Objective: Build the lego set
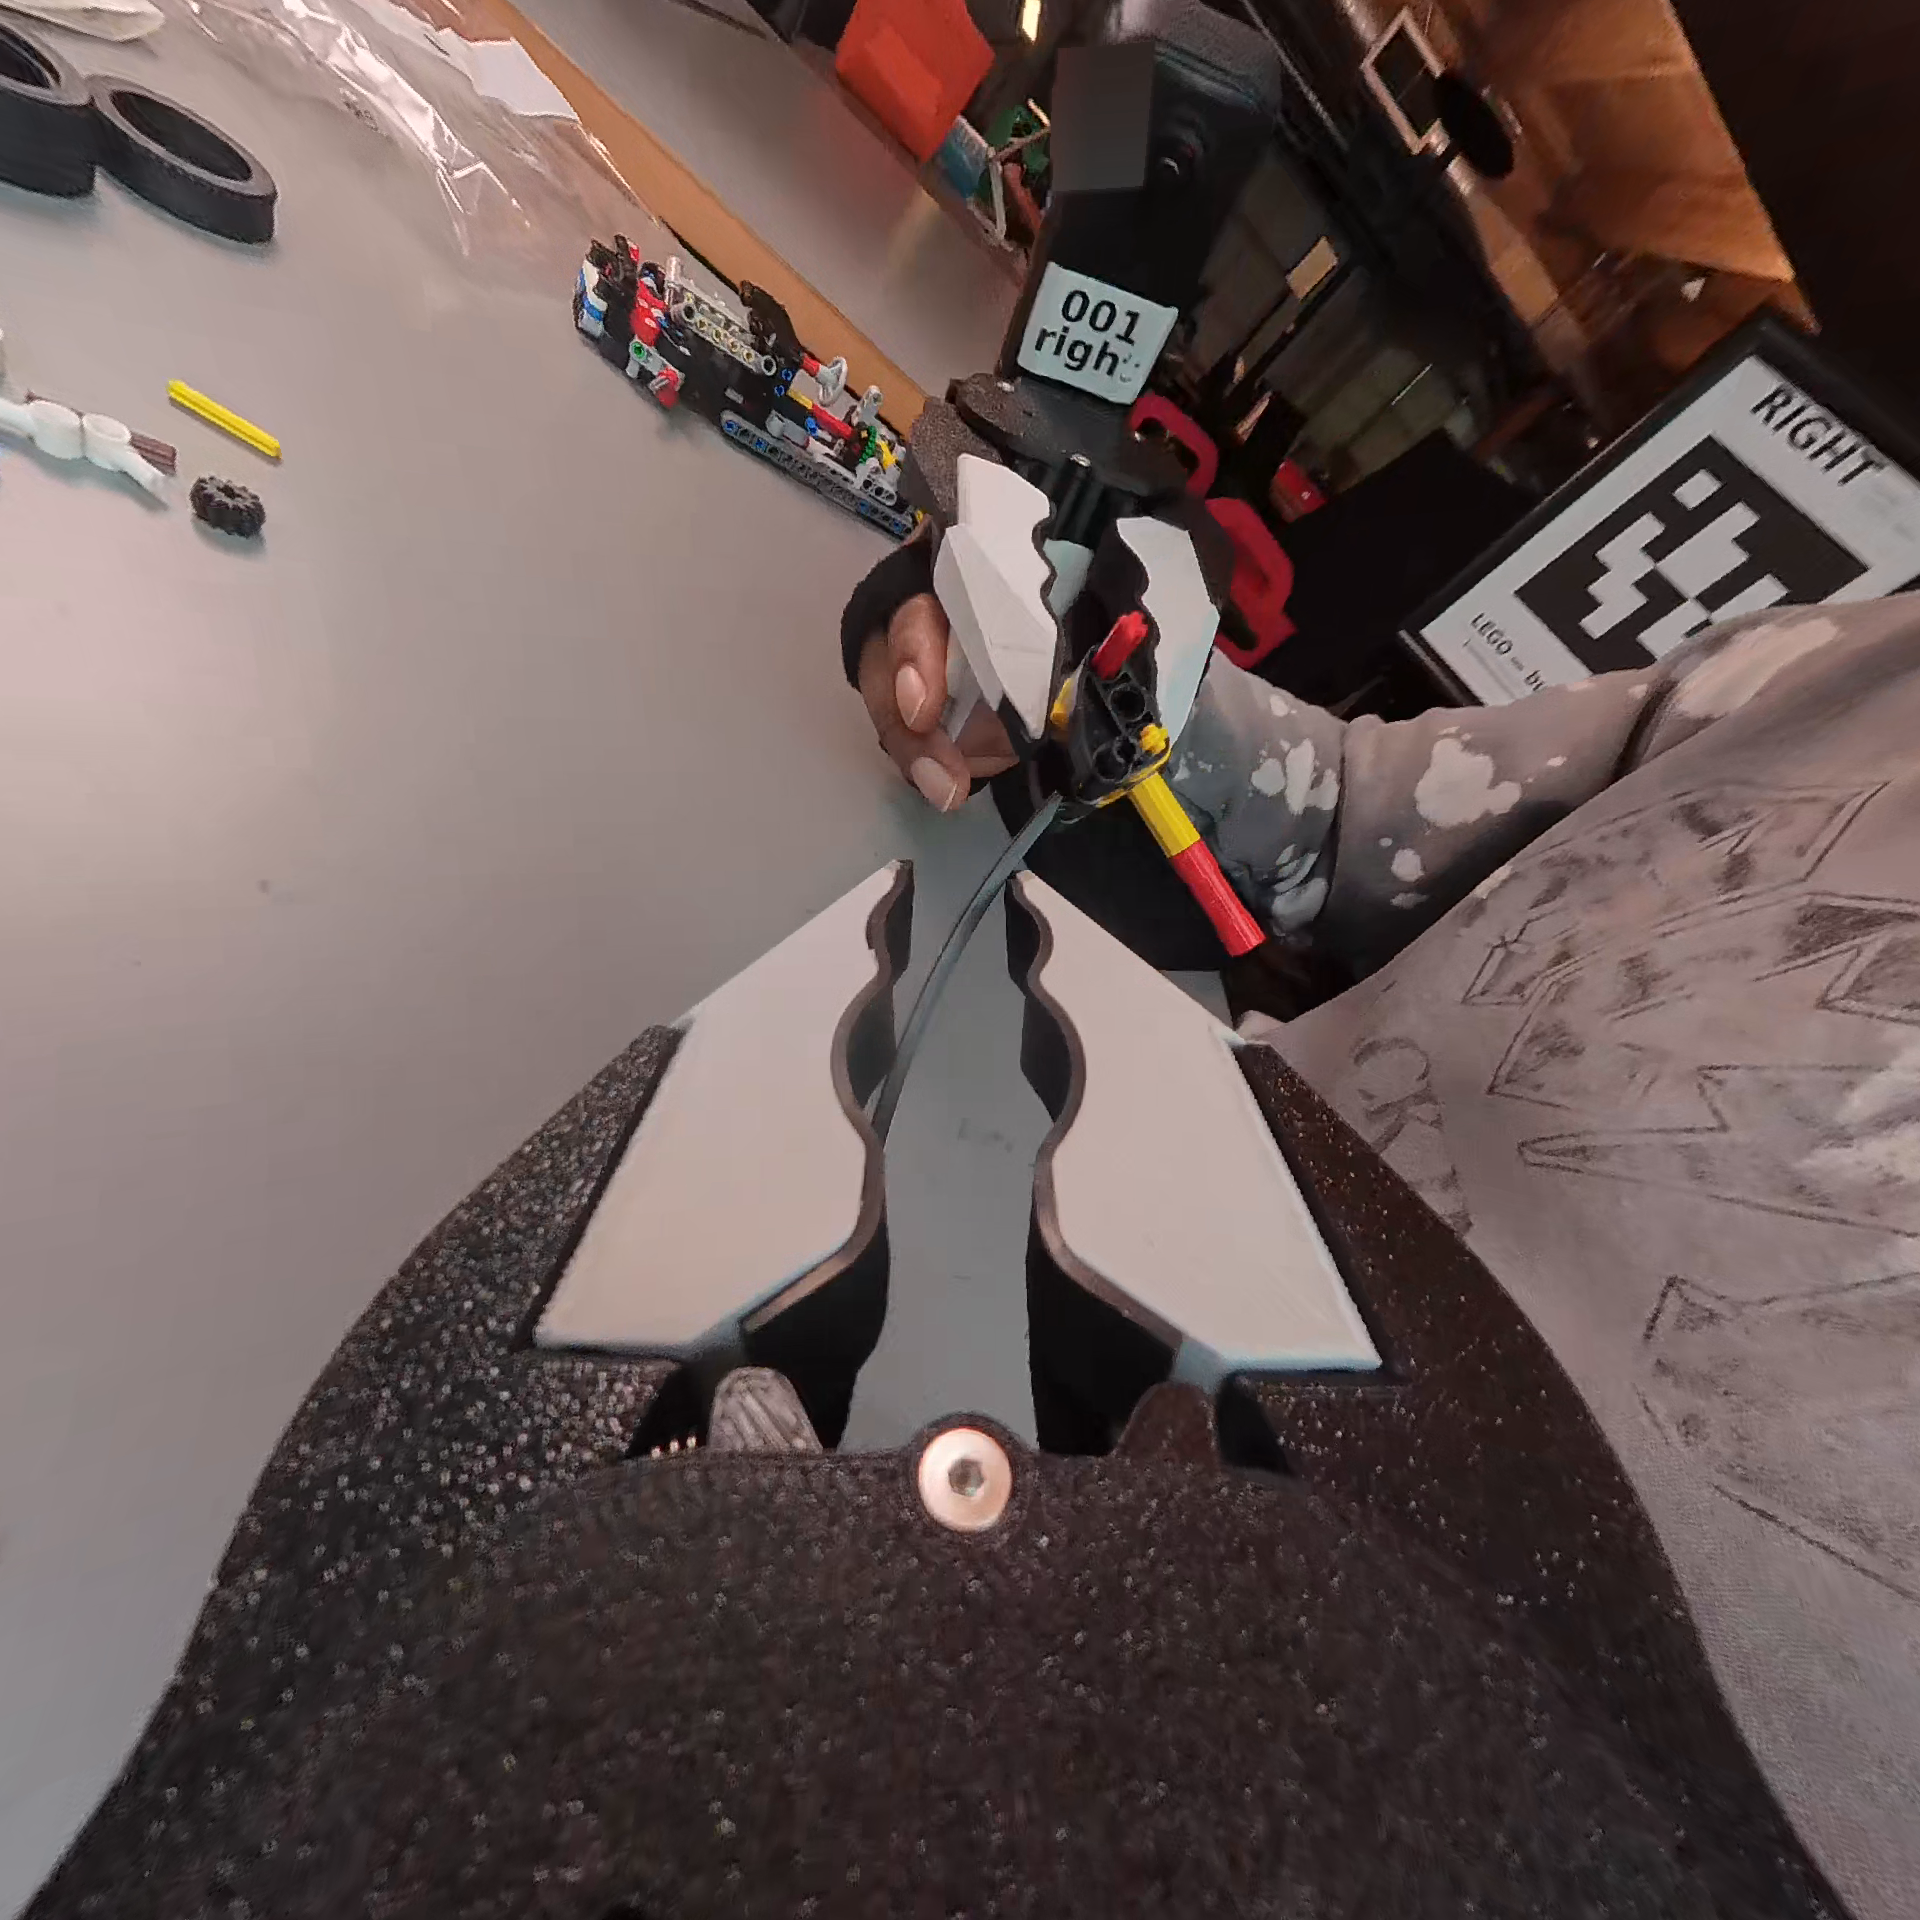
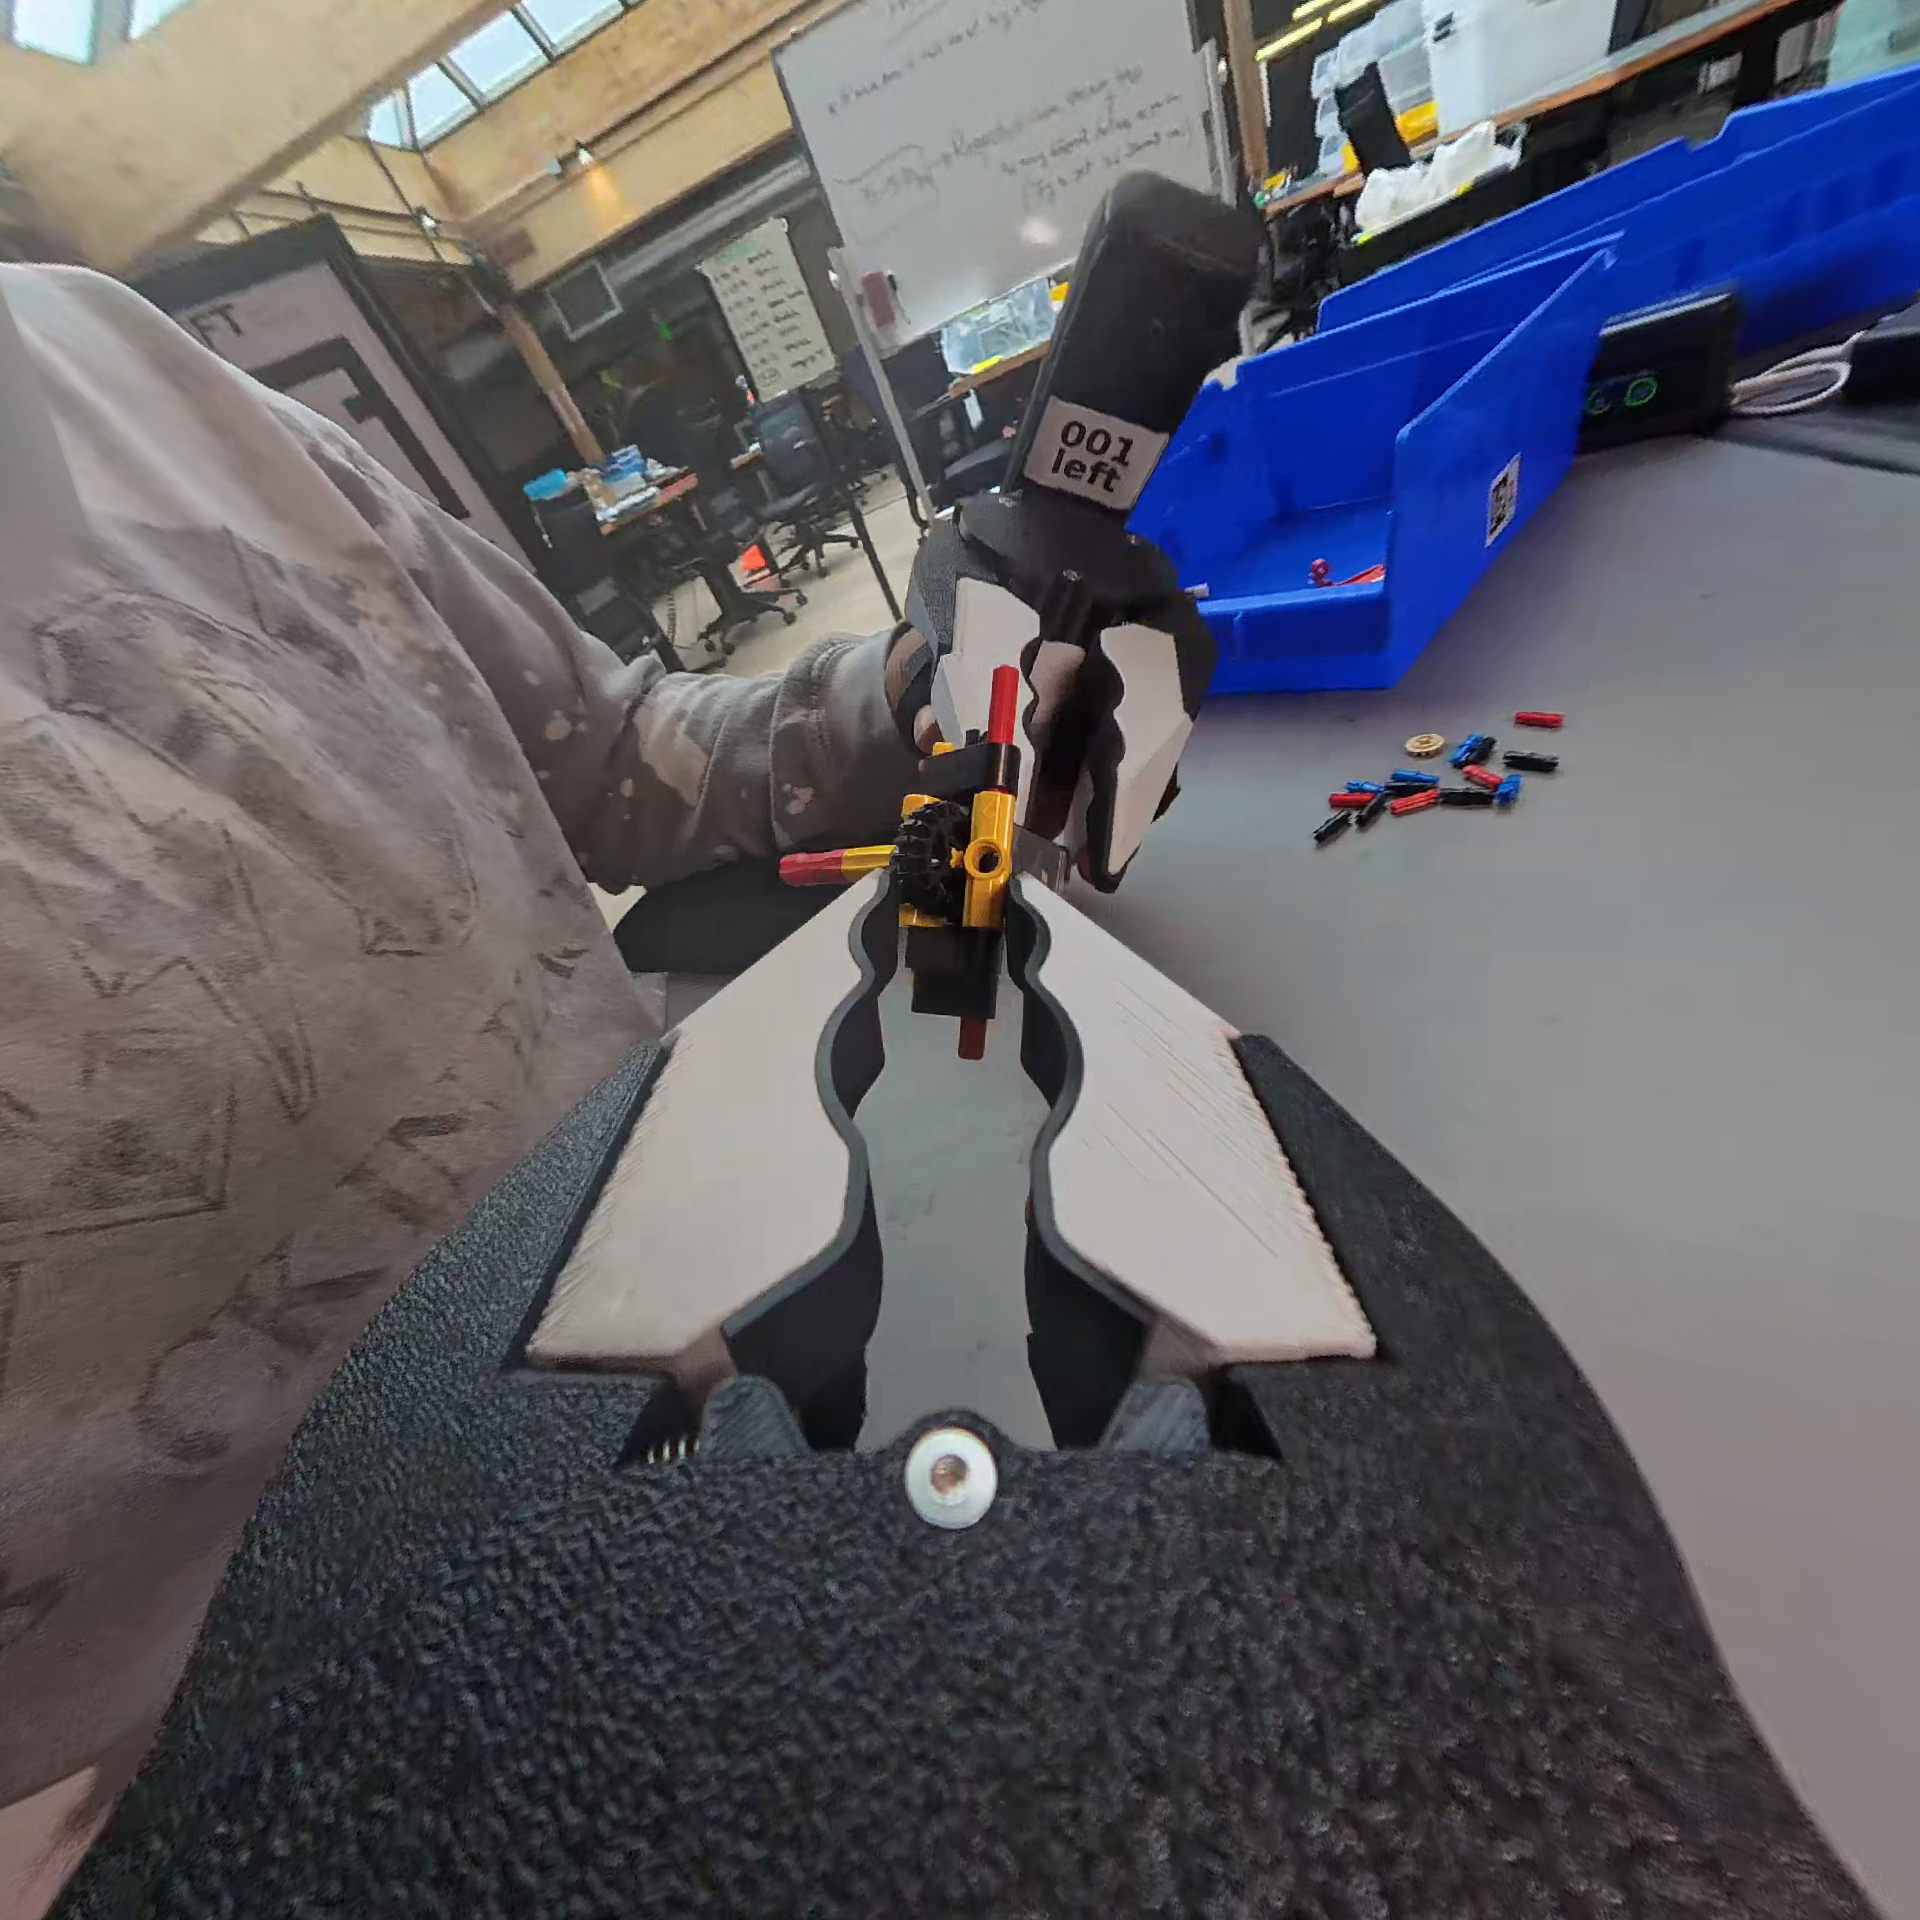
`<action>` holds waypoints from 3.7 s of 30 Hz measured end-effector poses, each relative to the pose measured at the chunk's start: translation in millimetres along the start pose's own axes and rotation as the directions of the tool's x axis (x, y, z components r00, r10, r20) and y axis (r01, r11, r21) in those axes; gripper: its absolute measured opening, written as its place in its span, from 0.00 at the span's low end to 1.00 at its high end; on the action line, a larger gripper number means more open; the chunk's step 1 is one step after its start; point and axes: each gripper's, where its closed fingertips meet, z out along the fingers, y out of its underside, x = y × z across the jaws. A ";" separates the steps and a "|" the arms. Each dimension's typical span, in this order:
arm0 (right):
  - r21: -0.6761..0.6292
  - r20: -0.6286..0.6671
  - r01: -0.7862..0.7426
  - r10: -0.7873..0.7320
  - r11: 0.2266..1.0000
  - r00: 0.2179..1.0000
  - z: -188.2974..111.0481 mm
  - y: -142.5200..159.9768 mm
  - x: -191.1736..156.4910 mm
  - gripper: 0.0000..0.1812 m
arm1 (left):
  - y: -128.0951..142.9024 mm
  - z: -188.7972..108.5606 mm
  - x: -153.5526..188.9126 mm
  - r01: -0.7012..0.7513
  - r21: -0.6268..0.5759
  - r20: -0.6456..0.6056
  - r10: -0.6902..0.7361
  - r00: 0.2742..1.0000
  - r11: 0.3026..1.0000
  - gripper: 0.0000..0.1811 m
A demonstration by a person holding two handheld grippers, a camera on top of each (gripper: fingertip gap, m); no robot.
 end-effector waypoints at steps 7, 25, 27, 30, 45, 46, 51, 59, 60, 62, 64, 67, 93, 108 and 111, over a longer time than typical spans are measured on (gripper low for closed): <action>-0.103 0.064 -0.134 0.141 0.986 0.988 4.4 22.9 -3.2 0.10 | 4.2 6.9 4.6 -0.258 -0.052 0.102 0.262 0.960 0.965 0.09; -0.065 -0.101 0.137 -0.143 0.988 0.984 4.3 6.6 6.6 0.12 | 4.2 6.6 7.6 -0.335 -0.071 0.130 0.341 0.931 0.940 0.02; -0.022 -0.080 0.119 -0.120 0.993 0.990 1.2 -1.4 2.4 0.13 | 7.2 7.6 6.4 -0.331 -0.091 0.134 0.341 0.930 0.939 0.01; 0.006 -0.092 0.094 -0.093 0.996 0.991 -2.3 -7.7 5.3 0.11 | 10.0 8.8 3.3 -0.325 -0.103 0.141 0.337 0.931 0.940 0.01; 0.108 -0.047 0.131 -0.127 0.986 0.991 -9.7 -25.2 -7.6 0.01 | -27.2 -9.8 35.4 -0.288 0.212 -0.015 0.298 0.954 0.934 0.00; 0.115 -0.048 0.138 -0.133 0.984 0.990 -9.7 -26.9 -8.8 0.01 | -27.6 -9.8 34.8 -0.284 0.215 -0.013 0.294 0.956 0.934 0.00; 0.109 -0.065 0.150 -0.143 0.983 0.988 -10.1 -27.7 -7.3 0.01 | -18.6 -7.2 29.7 -0.286 0.146 -0.007 0.291 0.957 0.947 0.02; -0.024 -0.033 0.139 -0.140 0.990 0.990 3.4 -5.2 -10.4 0.01 | -9.5 0.4 42.0 -0.212 0.087 -0.095 0.220 0.971 0.973 0.29; -0.034 -0.023 0.143 -0.143 0.989 0.989 6.9 -3.4 -13.1 0.00 | -3.8 5.1 42.0 -0.249 0.052 -0.074 0.252 0.965 0.967 0.25; -0.057 -0.016 0.159 -0.160 0.986 0.987 11.9 -0.1 -16.6 0.00 | 5.5 11.7 35.5 -0.322 -0.022 -0.007 0.322 0.947 0.946 0.16; -0.065 -0.022 0.171 -0.173 0.983 0.985 12.3 0.8 -16.7 0.01 | 4.9 11.3 36.4 -0.358 -0.029 0.010 0.359 0.933 0.933 0.15; -0.079 -0.046 0.202 -0.206 0.976 0.977 12.8 3.0 -13.7 0.01 | 5.7 10.7 32.2 -0.365 -0.048 0.033 0.367 0.930 0.930 0.15; -0.264 -0.101 0.429 -0.467 0.864 0.879 24.8 28.2 -8.5 0.00 | 24.9 5.7 24.6 -0.606 -0.225 0.127 0.640 0.758 0.763 0.06; -0.255 -0.129 0.447 -0.488 0.858 0.863 27.4 22.7 -9.4 0.07 | 29.2 8.2 16.8 -0.572 -0.236 0.139 0.610 0.781 0.786 0.07; -0.266 -0.120 0.447 -0.490 0.854 0.864 29.6 26.4 -10.5 0.03 | 30.3 10.6 18.2 -0.579 -0.233 0.134 0.615 0.777 0.782 0.07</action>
